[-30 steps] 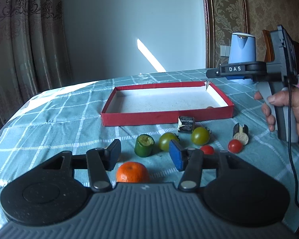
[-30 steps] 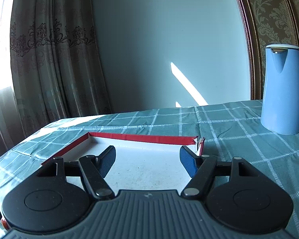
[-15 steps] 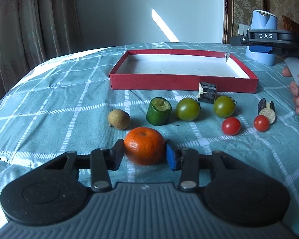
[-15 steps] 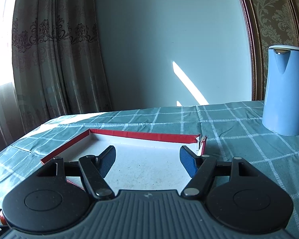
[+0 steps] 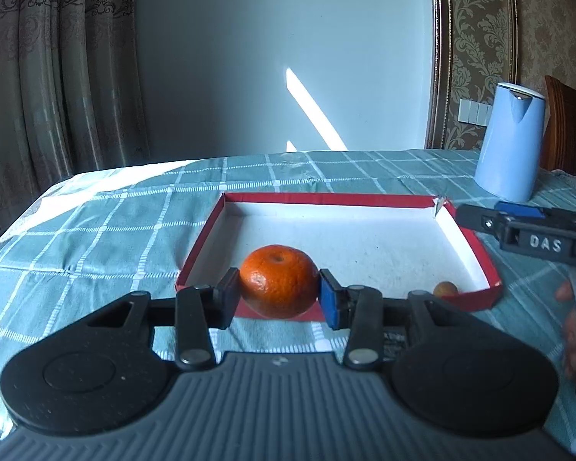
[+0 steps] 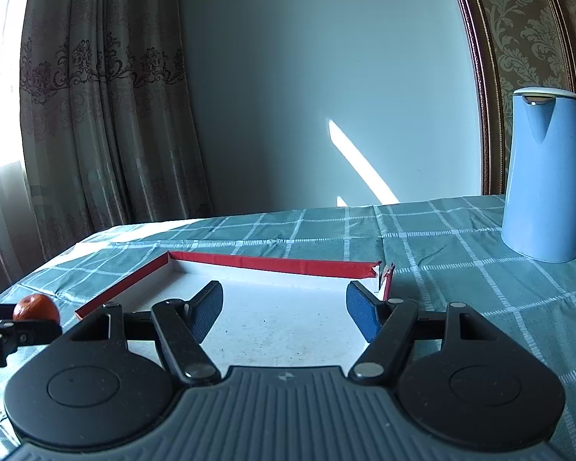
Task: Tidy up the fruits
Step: 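Lower the orange into the red tray and open the left gripper, then move the right gripper to a dark vegetable chunk and close on it, then carry the dark chunk toward the tray with the right gripper while the left gripper grasps a red cherry tomato, then lower the dark chunk into the tray and open the right gripper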
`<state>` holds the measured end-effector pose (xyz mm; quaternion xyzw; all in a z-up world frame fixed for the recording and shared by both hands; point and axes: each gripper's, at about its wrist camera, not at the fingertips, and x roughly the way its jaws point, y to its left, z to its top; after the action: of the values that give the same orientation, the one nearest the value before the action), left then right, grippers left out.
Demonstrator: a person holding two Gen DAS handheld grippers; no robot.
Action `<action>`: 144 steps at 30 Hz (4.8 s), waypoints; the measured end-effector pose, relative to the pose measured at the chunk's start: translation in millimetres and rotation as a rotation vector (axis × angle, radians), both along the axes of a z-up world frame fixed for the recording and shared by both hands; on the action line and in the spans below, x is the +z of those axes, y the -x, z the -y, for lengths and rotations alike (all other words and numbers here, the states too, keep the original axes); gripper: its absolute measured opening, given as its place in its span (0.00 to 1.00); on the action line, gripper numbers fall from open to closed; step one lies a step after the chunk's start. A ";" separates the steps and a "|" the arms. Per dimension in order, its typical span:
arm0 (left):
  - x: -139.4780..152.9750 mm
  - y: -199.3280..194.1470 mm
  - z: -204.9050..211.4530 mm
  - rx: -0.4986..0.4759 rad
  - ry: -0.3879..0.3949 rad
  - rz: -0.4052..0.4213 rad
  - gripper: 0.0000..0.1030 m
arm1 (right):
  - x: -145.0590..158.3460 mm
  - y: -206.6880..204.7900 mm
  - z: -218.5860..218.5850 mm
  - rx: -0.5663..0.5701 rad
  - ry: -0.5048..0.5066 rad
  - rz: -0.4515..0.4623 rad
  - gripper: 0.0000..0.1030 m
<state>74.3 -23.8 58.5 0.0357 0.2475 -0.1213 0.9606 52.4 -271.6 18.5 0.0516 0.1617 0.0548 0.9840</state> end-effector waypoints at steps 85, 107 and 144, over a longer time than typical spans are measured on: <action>-56.4 95.6 45.4 -0.124 0.066 -0.101 0.71 | -38.9 96.2 16.1 0.234 0.040 -0.142 0.32; -67.2 87.5 57.0 -0.103 0.053 -0.140 0.46 | -37.6 95.0 23.8 0.213 -0.009 -0.129 0.32; -67.7 89.5 48.1 -0.074 0.091 -0.133 0.24 | -36.5 -43.3 -0.9 -0.017 0.074 -0.197 0.32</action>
<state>-15.2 -71.9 -9.2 -0.0067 0.3033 -0.1701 0.9376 95.7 -270.7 -18.0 0.0219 0.2593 0.0351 0.9649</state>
